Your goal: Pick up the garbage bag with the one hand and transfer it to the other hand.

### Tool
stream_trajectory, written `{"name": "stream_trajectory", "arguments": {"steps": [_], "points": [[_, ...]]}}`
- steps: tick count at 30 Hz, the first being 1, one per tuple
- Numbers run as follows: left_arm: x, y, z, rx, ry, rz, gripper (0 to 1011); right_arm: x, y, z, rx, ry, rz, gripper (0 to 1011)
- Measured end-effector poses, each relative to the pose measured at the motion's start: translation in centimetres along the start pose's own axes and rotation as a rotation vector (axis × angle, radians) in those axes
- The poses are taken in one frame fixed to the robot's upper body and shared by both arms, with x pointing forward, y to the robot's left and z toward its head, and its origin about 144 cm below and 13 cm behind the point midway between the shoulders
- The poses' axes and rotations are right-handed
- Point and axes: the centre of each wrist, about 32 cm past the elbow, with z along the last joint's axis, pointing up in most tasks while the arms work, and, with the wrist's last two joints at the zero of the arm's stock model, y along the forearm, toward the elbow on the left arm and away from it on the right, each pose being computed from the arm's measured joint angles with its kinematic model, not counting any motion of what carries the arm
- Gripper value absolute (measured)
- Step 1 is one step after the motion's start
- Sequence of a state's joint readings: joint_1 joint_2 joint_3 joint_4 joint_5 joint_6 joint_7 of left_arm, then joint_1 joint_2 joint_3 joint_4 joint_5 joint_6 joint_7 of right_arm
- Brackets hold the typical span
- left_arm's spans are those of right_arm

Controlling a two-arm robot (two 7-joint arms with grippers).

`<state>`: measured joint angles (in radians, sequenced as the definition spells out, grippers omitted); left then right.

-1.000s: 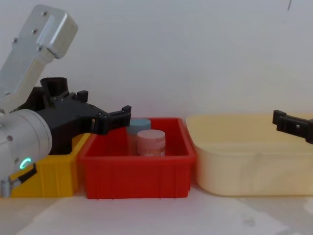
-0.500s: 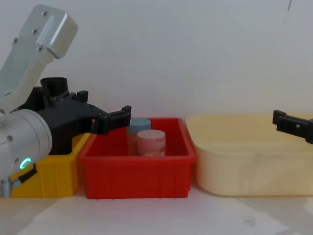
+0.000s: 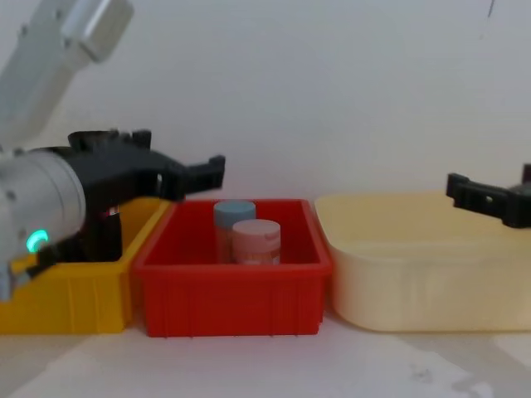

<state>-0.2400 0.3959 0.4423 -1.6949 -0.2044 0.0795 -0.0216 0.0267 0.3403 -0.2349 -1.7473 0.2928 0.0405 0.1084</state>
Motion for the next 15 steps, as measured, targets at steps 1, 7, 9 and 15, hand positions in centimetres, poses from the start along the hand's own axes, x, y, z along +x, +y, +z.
{"name": "stream_trajectory", "arguments": {"steps": [1,7,9,15], "points": [[0.2,0.1,0.4,-0.004,-0.003,0.0,1001,0.1,0.2,0.1,0.002,-0.001,0.009,1001],[2.0,1.7,2.9,-0.003,-0.004,0.002,1001,0.1,2.3,1.5,0.018,-0.01,0.073,1001],[2.9,2.6,3.7,-0.003,-0.006,0.01,1001,0.0,3.4,2.1,0.026,-0.013,0.1,1001],[5.6,5.3,5.0,0.014,-0.002,0.036,1001,-0.9,6.5,3.5,0.027,-0.026,0.171,1002]]}}
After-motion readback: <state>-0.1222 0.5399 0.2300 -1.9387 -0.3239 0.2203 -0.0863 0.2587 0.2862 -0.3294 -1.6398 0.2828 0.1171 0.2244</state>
